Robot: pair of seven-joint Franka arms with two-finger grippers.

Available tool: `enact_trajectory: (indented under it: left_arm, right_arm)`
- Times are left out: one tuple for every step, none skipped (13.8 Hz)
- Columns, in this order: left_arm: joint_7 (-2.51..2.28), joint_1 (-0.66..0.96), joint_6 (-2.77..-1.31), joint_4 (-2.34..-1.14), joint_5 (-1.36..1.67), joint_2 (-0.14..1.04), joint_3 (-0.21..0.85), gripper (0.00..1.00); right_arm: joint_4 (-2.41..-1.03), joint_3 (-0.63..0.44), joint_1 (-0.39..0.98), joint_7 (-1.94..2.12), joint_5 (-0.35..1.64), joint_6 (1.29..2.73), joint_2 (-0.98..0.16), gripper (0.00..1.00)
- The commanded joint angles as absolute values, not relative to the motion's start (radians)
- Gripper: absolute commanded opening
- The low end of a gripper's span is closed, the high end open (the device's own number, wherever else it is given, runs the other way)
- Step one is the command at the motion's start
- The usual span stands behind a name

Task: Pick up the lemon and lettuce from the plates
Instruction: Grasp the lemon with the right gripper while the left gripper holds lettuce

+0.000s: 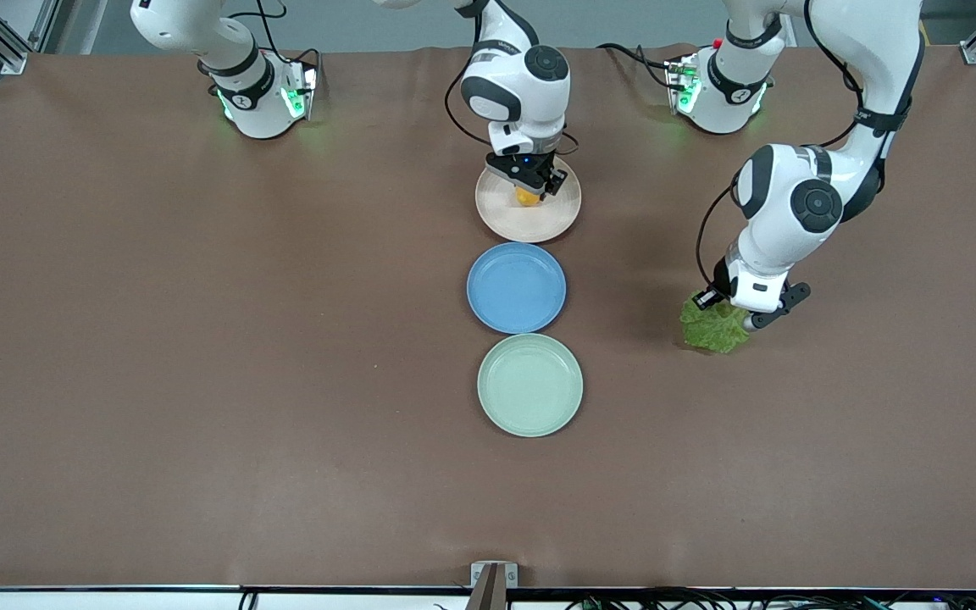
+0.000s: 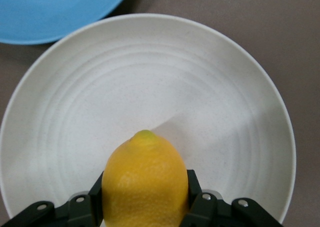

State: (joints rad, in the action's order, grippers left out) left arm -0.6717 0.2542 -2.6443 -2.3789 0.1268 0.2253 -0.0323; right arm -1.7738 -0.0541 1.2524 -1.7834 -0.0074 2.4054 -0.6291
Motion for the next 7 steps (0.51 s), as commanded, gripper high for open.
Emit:
enact_trajectory:
  left_arm:
    - [-0.608, 0.229, -2.684, -2.405, 0.121, 0.247, -0.025, 0.01]
    - [-0.586, 0.224, -2.691, -2.407, 0.121, 0.255, -0.025, 0.02]
    - [-0.578, 0.224, -2.694, -2.407, 0.121, 0.264, -0.025, 0.03]
    - [-0.577, 0.224, -2.7, -2.407, 0.121, 0.268, -0.025, 0.04]
    - [-0.572, 0.224, -2.703, -2.407, 0.121, 0.273, -0.025, 0.05]
    - [-0.569, 0.224, -2.703, -2.407, 0.121, 0.273, -0.025, 0.16]
    - [-0.568, 0.216, -2.703, -2.404, 0.121, 0.267, -0.025, 0.49]
  right_arm:
    - [-1.773, -0.061, 1.215, -1.78, -0.026, 2.328, -0.559, 0.01]
    - [-1.775, -0.061, 1.189, -1.731, -0.025, 2.275, -0.517, 0.0]
    - [-1.782, -0.061, 1.163, -1.677, -0.025, 2.235, -0.476, 0.0]
    - [-1.789, -0.061, 1.126, -1.622, -0.025, 2.194, -0.435, 0.0]
    - [-1.805, -0.061, 1.091, -1.568, -0.025, 2.175, -0.402, 0.0]
    - [-1.842, -0.061, 1.053, -1.492, -0.025, 2.177, -0.364, 0.0]
    - [-1.876, -0.061, 1.002, -1.408, -0.025, 2.178, -0.333, 0.0]
